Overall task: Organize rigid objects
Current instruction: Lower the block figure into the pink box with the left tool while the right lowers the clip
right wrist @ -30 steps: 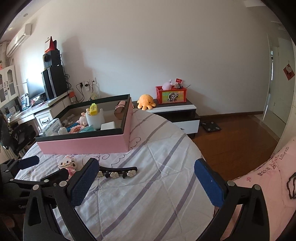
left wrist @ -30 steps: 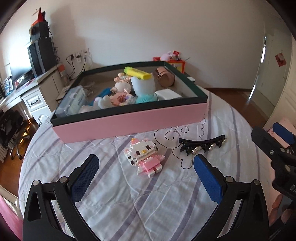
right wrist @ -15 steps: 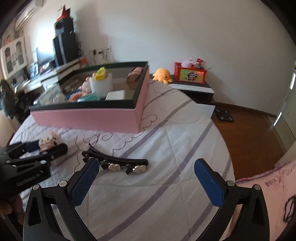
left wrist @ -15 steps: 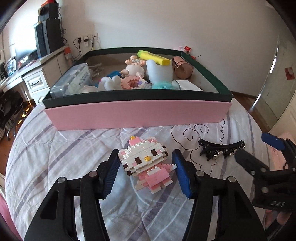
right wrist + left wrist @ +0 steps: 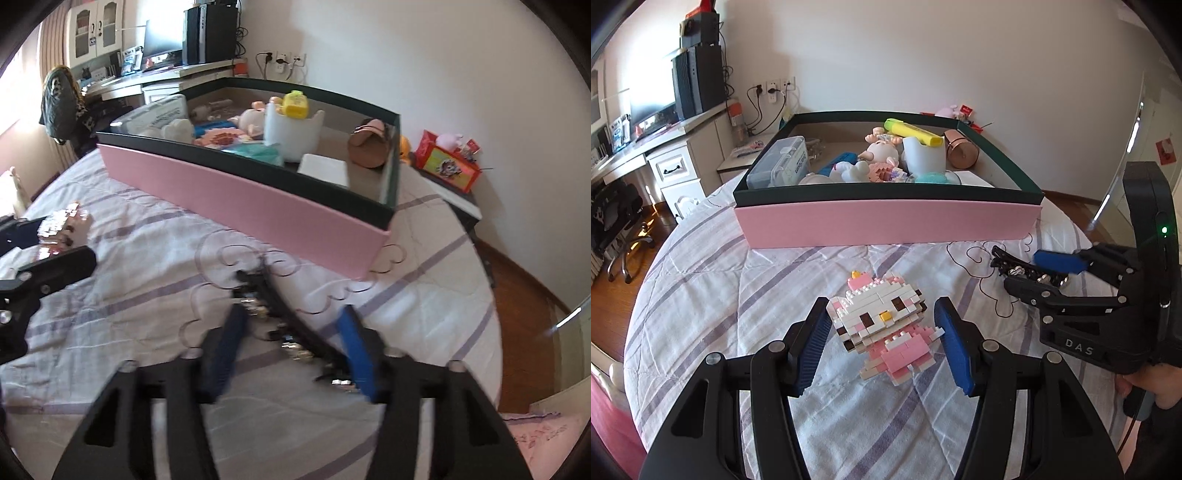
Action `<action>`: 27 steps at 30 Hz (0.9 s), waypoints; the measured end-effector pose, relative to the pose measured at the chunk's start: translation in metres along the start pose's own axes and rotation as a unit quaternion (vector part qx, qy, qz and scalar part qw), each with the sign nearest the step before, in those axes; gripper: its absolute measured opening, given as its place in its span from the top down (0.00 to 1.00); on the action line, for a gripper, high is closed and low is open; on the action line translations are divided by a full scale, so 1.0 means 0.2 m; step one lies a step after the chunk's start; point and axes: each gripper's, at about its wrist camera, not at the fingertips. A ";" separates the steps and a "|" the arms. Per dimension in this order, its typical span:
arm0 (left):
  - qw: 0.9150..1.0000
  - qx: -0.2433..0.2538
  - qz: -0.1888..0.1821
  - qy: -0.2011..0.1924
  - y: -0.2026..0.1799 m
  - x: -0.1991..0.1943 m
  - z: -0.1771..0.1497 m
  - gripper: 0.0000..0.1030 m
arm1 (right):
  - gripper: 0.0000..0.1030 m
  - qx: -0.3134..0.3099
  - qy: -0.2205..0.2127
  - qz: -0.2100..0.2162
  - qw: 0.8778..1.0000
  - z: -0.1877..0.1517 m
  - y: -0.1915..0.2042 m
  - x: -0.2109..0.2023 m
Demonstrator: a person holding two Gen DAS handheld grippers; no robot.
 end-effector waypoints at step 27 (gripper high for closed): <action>0.968 0.056 0.049 -0.238 -0.04 -0.68 0.03 0.43 | 0.81 0.131 -0.252 -0.060 0.957 -0.01 0.26 -0.78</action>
Point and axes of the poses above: each gripper's, at about its wrist camera, not at the fingertips, and x roughly the way its jaws point, y to its left, z to its top, and after that the axes turned 9 degrees about -z, right-handed
